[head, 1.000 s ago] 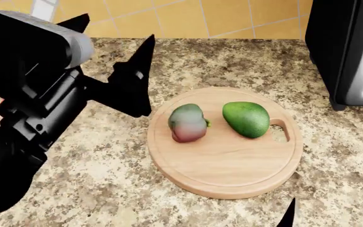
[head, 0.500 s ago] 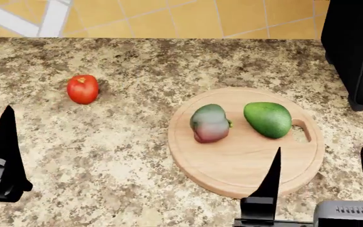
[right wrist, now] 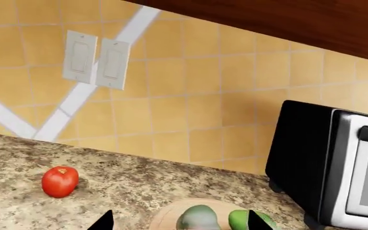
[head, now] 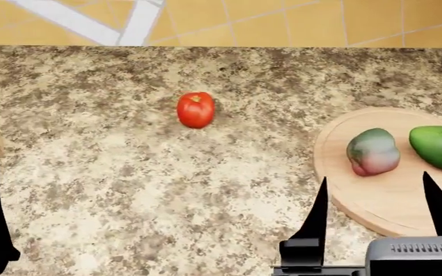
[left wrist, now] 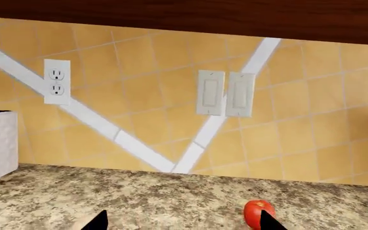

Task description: Place the avocado, onion, tomato and bell pepper on the cutting board.

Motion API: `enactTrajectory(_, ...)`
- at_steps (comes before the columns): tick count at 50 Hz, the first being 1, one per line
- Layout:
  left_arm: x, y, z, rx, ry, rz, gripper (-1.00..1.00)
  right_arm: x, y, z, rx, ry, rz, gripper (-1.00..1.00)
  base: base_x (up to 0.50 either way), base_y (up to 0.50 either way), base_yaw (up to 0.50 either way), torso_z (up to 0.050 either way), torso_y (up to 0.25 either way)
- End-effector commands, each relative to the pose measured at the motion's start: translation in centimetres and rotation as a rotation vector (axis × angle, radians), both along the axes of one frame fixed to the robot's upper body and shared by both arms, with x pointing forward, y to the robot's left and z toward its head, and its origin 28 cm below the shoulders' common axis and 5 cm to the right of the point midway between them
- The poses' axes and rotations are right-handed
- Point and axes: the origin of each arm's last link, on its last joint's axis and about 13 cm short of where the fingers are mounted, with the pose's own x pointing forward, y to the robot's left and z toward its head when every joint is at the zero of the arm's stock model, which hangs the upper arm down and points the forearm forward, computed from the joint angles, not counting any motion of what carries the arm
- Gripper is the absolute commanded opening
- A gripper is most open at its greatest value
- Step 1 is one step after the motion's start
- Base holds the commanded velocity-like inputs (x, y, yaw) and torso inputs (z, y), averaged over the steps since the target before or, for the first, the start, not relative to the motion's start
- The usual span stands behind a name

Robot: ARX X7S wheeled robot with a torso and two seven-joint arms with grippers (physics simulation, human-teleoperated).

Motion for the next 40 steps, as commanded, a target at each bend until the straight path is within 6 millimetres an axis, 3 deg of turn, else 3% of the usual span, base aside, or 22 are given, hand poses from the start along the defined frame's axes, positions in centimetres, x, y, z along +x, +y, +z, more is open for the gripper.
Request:
enactTrajectory(1, -0.4, 0.1, -0.2, -0.005, 0.011, 0.010, 1.00, -0.1, 0.1, -0.2, -0.006, 0.007, 0.006, 1.00, 0.00, 0.50, 0.00, 0.000, 0.000)
enactTrajectory(17, -0.6, 0.2, -0.4, -0.009, 0.018, 0.022, 1.00, -0.3, 0.2, -0.4, -0.014, 0.011, 0.011, 1.00, 0.00, 0.50, 0.00, 0.000, 0.000)
enactTrajectory(23, -0.7, 0.2, -0.4, -0.008, 0.015, 0.026, 1.00, 0.1, 0.0, 0.3, -0.015, 0.005, 0.020, 1.00, 0.00, 0.00, 0.00, 0.000, 0.000)
enactTrajectory(40, -0.8, -0.1, -0.6, -0.016, 0.015, 0.024, 1.00, 0.4, -0.2, 1.2, -0.034, 0.005, 0.030, 1.00, 0.50, 0.00, 0.00, 0.000, 0.000)
